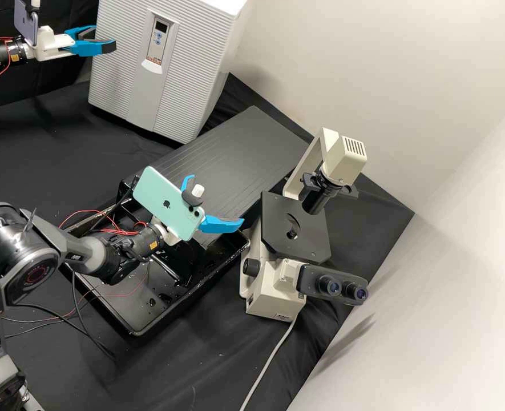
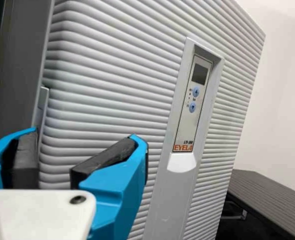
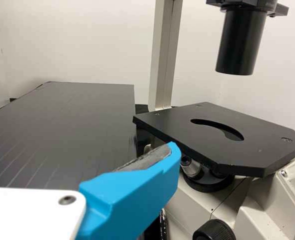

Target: Open the incubator door

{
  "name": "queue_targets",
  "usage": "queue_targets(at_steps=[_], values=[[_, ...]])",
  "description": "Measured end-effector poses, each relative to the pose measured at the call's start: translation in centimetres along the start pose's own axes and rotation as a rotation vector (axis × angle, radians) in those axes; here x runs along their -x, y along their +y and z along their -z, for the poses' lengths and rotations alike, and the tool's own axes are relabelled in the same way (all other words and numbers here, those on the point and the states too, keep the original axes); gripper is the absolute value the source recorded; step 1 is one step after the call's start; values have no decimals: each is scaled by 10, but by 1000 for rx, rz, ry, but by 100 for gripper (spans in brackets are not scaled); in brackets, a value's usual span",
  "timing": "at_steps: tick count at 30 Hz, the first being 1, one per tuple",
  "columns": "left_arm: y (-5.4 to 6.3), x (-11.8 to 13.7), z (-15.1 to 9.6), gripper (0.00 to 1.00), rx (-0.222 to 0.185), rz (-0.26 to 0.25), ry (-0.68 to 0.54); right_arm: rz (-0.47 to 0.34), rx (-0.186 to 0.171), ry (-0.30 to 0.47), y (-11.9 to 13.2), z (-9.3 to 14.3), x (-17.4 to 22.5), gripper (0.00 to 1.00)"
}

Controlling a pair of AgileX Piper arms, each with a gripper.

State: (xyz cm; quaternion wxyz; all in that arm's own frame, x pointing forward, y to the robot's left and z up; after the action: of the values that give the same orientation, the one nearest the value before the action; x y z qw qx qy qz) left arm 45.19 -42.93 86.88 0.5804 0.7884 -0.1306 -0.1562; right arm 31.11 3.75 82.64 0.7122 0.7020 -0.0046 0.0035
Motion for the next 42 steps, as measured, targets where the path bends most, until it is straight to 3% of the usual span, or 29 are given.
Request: queue_targets(at_steps=[21,23,28,33,42], values=[[4,25,-20,0,7,33,27,0,0,0,0,0,0,100],[5,32,-28,0,0,52,25,0,0,0,0,0,0,100],[8,53,-50,0,-73,100,0,0,0,0,0,0,0,100],[7,70,-68,0,-108,141,-48,0,0,0,0,0,0,100],[8,98,-94,0,-123,151,-141,0,0,0,0,0,0,100]])
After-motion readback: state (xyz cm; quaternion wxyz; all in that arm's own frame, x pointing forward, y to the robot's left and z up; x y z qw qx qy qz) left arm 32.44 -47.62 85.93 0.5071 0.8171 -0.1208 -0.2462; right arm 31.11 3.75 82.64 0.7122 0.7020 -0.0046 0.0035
